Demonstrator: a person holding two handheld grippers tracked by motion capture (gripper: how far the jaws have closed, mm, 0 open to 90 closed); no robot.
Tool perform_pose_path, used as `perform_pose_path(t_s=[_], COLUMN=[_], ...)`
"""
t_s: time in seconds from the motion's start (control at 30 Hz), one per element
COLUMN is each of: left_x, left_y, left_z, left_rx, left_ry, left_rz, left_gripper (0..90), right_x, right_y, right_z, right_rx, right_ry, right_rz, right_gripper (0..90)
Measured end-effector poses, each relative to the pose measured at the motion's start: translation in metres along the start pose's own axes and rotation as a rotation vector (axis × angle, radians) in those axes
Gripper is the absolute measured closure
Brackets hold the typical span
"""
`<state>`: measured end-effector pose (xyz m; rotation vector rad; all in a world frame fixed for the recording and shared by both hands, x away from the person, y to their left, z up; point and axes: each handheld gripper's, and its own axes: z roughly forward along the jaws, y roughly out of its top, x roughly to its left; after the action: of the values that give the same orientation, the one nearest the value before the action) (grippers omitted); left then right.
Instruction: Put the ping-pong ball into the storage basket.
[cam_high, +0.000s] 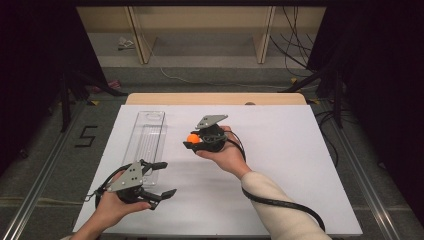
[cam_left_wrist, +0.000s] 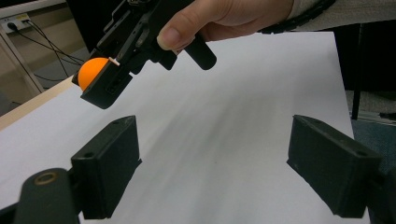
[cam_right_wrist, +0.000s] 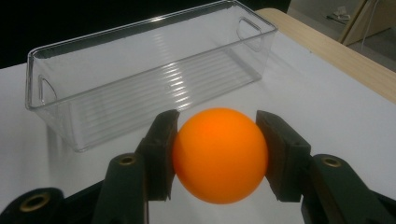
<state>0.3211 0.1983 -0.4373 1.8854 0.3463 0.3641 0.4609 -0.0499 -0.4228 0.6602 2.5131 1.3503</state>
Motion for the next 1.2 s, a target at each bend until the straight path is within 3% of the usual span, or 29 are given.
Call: perform_pose_path(t_s=[1.2], left_x=[0.000], left_y=[0.000], left_z=[0.000], left_rx=[0.001], left_ry=[-0.003], left_rz=[0.000], left_gripper=[16.1], right_x=[0.002], right_y=[0.014], right_z=[0.009], right_rx=[0.006], right_ry=[0.007], right_rz=[-0.011], right_gripper=[51.4])
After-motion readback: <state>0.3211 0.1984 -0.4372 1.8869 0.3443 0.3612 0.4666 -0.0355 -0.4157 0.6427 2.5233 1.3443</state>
